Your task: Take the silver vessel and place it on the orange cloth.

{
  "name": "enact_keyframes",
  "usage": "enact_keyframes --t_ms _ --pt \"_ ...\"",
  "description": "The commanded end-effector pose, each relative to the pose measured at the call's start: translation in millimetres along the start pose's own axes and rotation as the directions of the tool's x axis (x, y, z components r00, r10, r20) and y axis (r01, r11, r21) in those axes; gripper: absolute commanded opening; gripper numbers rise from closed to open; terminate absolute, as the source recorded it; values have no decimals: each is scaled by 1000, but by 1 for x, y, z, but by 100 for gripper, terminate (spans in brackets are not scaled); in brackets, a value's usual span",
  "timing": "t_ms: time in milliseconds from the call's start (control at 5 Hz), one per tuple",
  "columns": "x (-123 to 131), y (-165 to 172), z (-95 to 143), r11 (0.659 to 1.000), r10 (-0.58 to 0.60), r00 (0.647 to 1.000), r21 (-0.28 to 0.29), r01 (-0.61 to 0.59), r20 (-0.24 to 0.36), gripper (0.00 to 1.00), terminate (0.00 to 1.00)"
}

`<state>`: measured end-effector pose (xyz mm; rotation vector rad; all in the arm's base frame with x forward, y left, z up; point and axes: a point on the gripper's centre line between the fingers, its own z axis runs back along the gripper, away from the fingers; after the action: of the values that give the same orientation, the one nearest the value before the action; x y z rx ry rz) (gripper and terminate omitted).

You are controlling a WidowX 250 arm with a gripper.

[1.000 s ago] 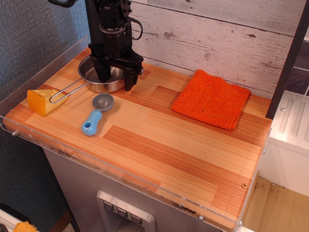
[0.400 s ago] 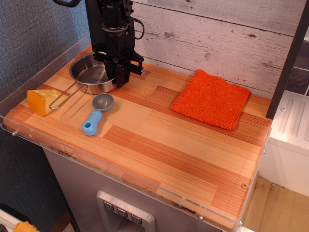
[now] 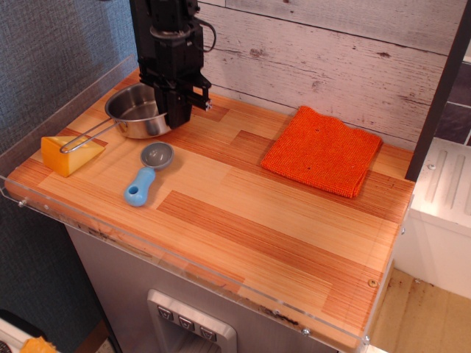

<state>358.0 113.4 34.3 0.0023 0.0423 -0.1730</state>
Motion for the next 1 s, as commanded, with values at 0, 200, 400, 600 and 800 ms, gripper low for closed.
enact_keyframes --t_ms 0,200,400,600,800 --pt "-5 -57 75 999 -22 991 -19 25 135 0 0" --pt "1 -105 80 998 -6 988 -60 16 153 0 0" --pt "16 -152 75 995 -41 987 -88 55 154 0 0" --pt "38 -194 71 997 -42 985 -63 53 165 0 0" --pt "53 -205 65 998 -38 987 -39 45 157 0 0"
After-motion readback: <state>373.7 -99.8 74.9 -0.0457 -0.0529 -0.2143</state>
